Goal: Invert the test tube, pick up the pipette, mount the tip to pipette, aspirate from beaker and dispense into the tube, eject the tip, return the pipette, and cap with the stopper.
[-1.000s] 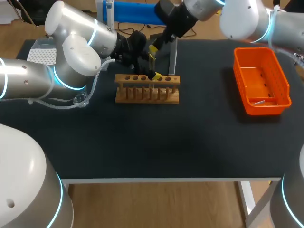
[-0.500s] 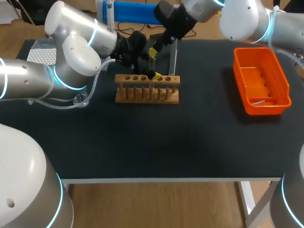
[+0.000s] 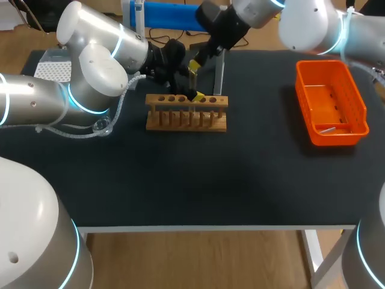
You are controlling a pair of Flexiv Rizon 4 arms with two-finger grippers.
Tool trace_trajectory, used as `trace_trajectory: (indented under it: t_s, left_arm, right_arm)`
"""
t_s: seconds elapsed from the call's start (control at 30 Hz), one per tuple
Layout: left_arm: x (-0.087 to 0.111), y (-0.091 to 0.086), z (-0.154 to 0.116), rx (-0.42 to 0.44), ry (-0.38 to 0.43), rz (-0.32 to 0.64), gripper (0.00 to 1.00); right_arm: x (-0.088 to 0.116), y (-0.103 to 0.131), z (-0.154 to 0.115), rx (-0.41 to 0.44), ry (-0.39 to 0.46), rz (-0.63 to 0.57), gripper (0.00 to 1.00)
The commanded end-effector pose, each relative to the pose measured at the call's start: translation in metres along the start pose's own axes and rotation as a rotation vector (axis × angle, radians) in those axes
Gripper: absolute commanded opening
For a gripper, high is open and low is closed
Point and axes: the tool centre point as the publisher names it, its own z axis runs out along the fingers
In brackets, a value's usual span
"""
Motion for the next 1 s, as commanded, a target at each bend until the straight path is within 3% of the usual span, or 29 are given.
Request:
trace_trajectory:
  t_s: [0.03,1.0]
  left_arm:
    - [0.000,0.001,0.001,0.004,0.000,0.001,1.00]
    - [0.000,0.001,0.001,0.004,0.000,0.001,1.00]
  right_arm:
    - [-0.001,-0.001,-0.003,-0.004,-0.001,-0.001,0.00]
    - [0.003,-0.006,0.005,0.011,0.005,-0.001,0.00]
